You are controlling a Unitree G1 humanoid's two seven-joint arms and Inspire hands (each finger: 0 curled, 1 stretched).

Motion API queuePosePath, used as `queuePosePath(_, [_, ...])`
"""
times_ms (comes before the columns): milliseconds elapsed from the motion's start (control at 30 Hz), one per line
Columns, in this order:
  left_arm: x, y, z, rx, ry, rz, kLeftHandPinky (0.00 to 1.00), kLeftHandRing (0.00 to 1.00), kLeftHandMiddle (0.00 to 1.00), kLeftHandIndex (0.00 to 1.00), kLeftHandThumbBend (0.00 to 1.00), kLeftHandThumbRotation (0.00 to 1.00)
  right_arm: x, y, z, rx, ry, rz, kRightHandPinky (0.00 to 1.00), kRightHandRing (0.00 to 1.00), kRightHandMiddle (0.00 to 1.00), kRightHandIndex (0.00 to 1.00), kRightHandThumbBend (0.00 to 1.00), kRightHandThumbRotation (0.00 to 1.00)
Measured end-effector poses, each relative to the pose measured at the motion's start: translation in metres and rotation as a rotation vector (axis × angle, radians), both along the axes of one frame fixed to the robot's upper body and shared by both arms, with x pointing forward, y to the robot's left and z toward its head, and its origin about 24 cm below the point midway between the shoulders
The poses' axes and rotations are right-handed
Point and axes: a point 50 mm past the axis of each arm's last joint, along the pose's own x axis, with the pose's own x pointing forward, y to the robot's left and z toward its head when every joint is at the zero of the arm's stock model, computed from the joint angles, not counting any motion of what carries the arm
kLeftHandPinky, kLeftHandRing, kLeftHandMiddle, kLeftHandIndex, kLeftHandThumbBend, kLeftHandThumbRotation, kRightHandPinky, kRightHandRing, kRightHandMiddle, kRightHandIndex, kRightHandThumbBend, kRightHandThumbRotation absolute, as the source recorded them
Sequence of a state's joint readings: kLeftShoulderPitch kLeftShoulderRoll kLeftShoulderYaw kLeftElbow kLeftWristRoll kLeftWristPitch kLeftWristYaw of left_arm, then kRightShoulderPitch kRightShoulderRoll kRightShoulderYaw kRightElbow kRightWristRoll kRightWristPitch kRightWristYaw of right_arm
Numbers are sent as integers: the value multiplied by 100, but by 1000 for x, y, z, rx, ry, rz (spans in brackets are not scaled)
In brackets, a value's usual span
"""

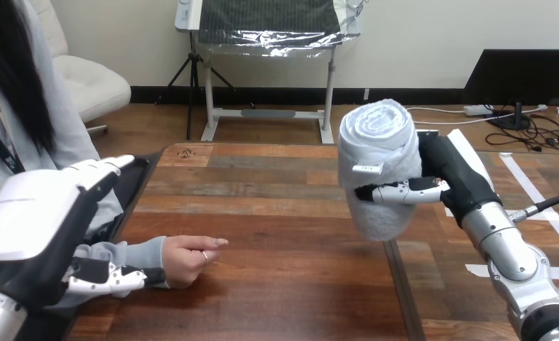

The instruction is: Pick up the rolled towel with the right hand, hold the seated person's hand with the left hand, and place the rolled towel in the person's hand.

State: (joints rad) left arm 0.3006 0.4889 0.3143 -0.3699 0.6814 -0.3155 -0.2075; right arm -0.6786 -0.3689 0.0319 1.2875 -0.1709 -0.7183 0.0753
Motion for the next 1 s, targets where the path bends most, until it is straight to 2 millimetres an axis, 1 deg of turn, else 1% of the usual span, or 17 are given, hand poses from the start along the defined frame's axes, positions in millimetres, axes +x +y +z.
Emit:
queuePosePath(200, [6,1,-6,25,37,-9,82,86,85,86,100,38,-1,0,1,20,-7,16,36,41,48,48,76,0])
queuePosePath(500, [15,5,-17,56,100,-29,80,84,84,85,100,39,-2,0,3,56,-13,34,35,41,48,48,75,0])
queuePosePath(833, [24,11,-29,102,191,-48,80,84,83,85,100,35,-4,1,6,117,-36,68,33,40,47,47,75,0])
queuePosePath(1000, [28,14,-34,123,229,-57,79,83,83,84,100,33,-6,2,9,146,-53,98,33,40,47,47,73,0])
